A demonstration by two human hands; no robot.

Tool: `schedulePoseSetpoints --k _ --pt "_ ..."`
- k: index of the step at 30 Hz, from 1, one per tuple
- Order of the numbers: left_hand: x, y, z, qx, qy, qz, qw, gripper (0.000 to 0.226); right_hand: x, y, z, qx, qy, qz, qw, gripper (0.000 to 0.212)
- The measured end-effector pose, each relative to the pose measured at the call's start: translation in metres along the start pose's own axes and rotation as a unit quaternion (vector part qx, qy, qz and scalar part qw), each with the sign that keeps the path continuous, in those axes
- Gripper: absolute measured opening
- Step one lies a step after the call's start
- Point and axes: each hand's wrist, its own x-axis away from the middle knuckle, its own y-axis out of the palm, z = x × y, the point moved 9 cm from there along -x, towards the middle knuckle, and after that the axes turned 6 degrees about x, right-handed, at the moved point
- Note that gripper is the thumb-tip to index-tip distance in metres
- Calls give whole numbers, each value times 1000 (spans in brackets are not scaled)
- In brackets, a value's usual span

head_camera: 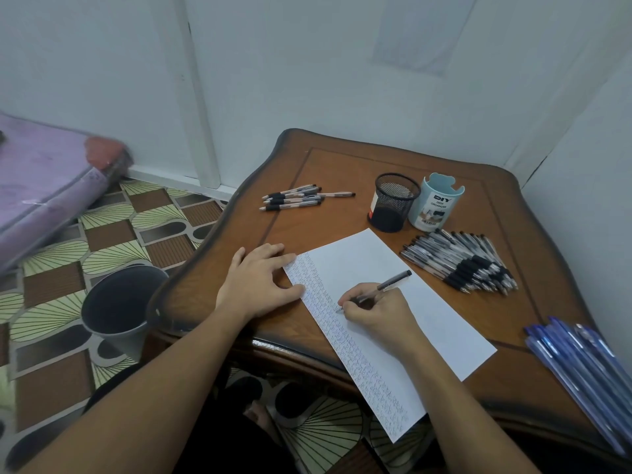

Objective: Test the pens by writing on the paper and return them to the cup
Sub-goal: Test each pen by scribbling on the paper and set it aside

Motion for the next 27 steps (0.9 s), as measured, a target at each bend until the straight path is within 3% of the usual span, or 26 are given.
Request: schedulePoseSetpoints --k 27 --pt "2 -1 2 5 -3 -6 1000 89 3 -2 1 -3 9 5 1000 15"
